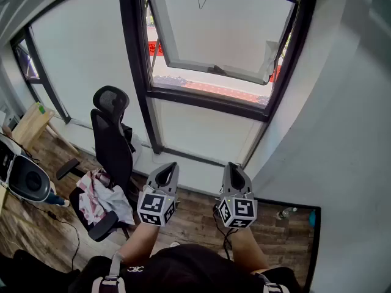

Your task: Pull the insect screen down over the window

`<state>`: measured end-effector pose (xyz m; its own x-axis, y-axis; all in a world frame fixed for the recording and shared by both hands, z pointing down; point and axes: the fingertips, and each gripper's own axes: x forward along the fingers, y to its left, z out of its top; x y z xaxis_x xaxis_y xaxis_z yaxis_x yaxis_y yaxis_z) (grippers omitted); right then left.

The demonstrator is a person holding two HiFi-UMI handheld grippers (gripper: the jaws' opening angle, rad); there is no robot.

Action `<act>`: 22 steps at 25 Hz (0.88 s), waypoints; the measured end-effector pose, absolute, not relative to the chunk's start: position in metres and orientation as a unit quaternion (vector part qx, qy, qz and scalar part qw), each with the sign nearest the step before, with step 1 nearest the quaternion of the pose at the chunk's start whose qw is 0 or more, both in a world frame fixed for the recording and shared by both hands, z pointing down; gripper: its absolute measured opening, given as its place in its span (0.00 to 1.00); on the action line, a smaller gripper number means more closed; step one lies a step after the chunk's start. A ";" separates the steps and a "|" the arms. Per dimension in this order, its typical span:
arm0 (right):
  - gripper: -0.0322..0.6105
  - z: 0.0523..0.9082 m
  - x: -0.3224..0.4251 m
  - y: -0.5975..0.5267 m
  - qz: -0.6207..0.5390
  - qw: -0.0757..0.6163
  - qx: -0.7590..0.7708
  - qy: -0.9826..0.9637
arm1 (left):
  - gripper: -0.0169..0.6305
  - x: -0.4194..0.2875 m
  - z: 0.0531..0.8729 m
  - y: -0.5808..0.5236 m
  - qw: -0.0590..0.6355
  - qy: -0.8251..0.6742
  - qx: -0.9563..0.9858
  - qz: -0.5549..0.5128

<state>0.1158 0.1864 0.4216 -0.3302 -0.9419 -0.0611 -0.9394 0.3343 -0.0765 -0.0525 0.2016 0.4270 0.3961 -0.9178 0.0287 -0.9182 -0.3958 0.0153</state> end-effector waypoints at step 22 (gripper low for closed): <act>0.06 0.428 0.044 0.198 -0.002 0.031 -0.566 0.824 | 0.03 -0.115 0.435 0.209 0.015 -0.545 0.838 0.004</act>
<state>0.0444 0.1978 0.4277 -0.3585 -0.9323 -0.0483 -0.9321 0.3604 -0.0377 -0.1151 0.2094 0.4347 0.4057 -0.9137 0.0223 -0.9140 -0.4053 0.0202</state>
